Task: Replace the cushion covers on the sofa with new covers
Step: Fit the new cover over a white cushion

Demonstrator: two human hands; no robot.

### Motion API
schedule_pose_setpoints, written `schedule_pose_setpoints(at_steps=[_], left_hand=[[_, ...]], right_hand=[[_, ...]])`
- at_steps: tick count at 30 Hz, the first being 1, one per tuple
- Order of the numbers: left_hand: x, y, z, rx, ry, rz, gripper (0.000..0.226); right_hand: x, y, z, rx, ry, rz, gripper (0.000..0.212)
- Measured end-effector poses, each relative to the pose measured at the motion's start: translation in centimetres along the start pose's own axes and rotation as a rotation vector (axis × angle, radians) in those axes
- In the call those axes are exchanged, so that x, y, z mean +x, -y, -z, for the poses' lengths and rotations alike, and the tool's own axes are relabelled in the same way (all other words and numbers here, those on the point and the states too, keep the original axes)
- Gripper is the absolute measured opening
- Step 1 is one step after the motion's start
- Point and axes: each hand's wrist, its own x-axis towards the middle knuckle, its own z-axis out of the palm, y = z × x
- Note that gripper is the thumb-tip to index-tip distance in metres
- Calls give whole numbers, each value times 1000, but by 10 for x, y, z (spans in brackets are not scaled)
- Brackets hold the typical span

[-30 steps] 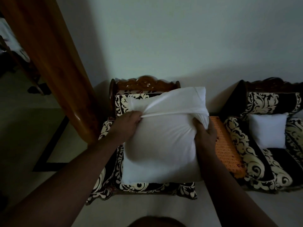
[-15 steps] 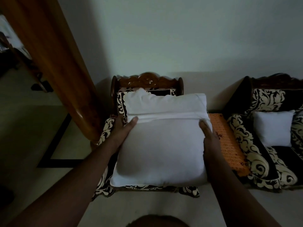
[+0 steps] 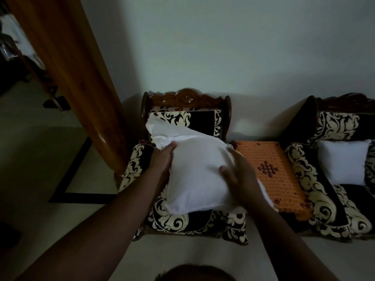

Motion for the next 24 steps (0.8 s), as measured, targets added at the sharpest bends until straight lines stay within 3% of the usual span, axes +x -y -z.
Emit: schedule_pose_setpoints(at_steps=[3, 5, 8, 10, 13, 15, 18, 24], left_hand=[[-3, -7, -5, -90, -47, 57, 58], [-11, -15, -9, -227, 25, 129, 63], [-19, -16, -15, -214, 132, 95, 64], [-21, -15, -16, -120, 168, 8, 75], [-15, -12, -6, 261, 134, -269, 74], [-10, -11, 1, 533, 38, -352, 59], [-16, -8, -1, 473, 120, -320, 32], [-44, -8, -10, 281, 281, -311, 23]], right_hand=[[-21, 24, -11, -260, 204, 358, 127], [-28, 26, -23, -456, 96, 485, 135], [-17, 16, -28, -475, -175, 445, 111], [-1, 12, -22, -411, -256, 438, 94], [12, 12, -22, -388, -219, 428, 80], [12, 11, -27, -429, -171, 416, 75], [14, 8, -41, -530, -48, 404, 73], [25, 13, -56, -574, 124, 305, 46]])
